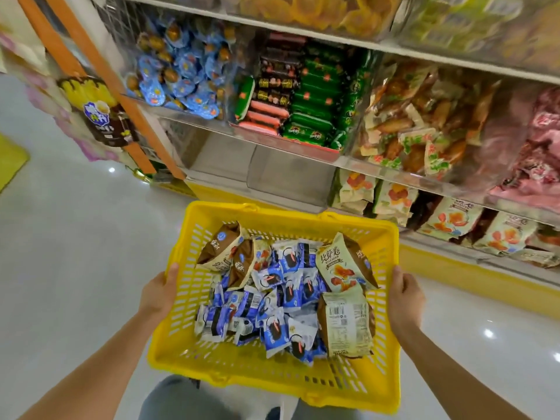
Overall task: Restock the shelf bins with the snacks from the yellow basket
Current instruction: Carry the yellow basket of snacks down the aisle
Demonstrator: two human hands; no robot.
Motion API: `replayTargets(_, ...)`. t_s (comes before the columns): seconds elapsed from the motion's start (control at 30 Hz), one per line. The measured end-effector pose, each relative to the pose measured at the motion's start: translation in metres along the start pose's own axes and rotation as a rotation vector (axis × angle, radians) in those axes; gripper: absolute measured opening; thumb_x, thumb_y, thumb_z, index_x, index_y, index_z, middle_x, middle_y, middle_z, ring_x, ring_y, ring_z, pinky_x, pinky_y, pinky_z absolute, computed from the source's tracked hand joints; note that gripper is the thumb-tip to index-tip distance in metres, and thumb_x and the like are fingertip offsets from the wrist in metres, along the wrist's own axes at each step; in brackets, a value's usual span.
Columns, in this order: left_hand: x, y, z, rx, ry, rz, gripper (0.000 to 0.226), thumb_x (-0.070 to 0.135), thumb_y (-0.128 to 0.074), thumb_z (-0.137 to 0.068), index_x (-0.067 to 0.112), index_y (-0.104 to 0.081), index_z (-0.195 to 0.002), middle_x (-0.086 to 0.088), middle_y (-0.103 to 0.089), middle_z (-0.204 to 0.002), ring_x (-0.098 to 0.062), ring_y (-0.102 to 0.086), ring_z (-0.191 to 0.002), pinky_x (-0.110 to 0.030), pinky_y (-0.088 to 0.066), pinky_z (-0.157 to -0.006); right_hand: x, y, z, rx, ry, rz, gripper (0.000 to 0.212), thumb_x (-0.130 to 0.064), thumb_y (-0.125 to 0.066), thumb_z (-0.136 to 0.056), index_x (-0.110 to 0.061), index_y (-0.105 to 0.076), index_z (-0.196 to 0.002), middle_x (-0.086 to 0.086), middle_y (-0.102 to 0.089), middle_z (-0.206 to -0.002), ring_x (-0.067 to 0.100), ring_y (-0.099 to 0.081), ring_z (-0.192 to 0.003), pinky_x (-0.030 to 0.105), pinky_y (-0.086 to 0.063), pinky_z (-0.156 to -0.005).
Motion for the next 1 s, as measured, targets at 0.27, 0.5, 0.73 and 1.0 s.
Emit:
replayTargets(0.27, -0.06, -0.014, -0.085, -0.071, -0.04, -0.013, 0.06, 0.04, -0.026, -0.099, -0.008, -0.061, -0.105, -0.033, -0.06, -0.109, -0.046, -0.054, -0.106, -0.043, -0.04, -0.088, 0.001, -0.097, 0.01, 0.029, 0.049, 0.048, 0.042, -0.043, -0.035, -0.098, -0.011, -0.054, -0.077, 0.007, -0.055, -0.071, 0.025, -0.049, -0.067, 0.033, -0.034, -0.054)
replayTargets(0.5, -0.117, -0.056, -0.156, -0.027, -0.01, 0.027, 0.059, 0.038, -0.028, -0.099, -0.013, -0.058, -0.107, -0.036, -0.057, -0.11, -0.049, -0.052, -0.107, -0.045, -0.039, -0.088, 0.027, -0.194, -0.006, -0.045, 0.085, 0.074, 0.041, -0.041, -0.034, -0.098, -0.011, -0.052, -0.078, 0.001, -0.052, -0.069, 0.016, -0.046, -0.063, 0.026, -0.032, -0.052)
replayTargets(0.73, -0.166, -0.114, -0.212, -0.038, 0.029, 0.102, 0.056, 0.037, -0.029, -0.1, -0.012, -0.055, -0.114, -0.034, -0.057, -0.113, -0.046, -0.052, -0.108, -0.046, -0.04, -0.089, 0.073, -0.275, -0.028, -0.11, 0.093, 0.052, 0.036, -0.036, -0.035, -0.099, -0.01, -0.055, -0.085, 0.005, -0.055, -0.074, 0.015, -0.048, -0.064, 0.027, -0.036, -0.055)
replayTargets(1.0, -0.203, -0.178, -0.252, 0.013, 0.002, 0.109, 0.051, 0.031, -0.031, -0.1, -0.015, -0.052, -0.107, -0.035, -0.056, -0.106, -0.045, -0.053, -0.101, -0.04, -0.036, -0.077, 0.123, -0.347, -0.07, -0.13, 0.117, 0.106, 0.044, -0.038, -0.038, -0.098, -0.002, -0.059, -0.083, 0.01, -0.058, -0.073, 0.024, -0.052, -0.069, 0.03, -0.035, -0.059)
Point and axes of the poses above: each hand's wrist, its own z-axis away from the middle knuckle, its own y-axis out of the back of the hand, x = y × z, the point moved 2 cm from there along -z, towards the middle knuckle
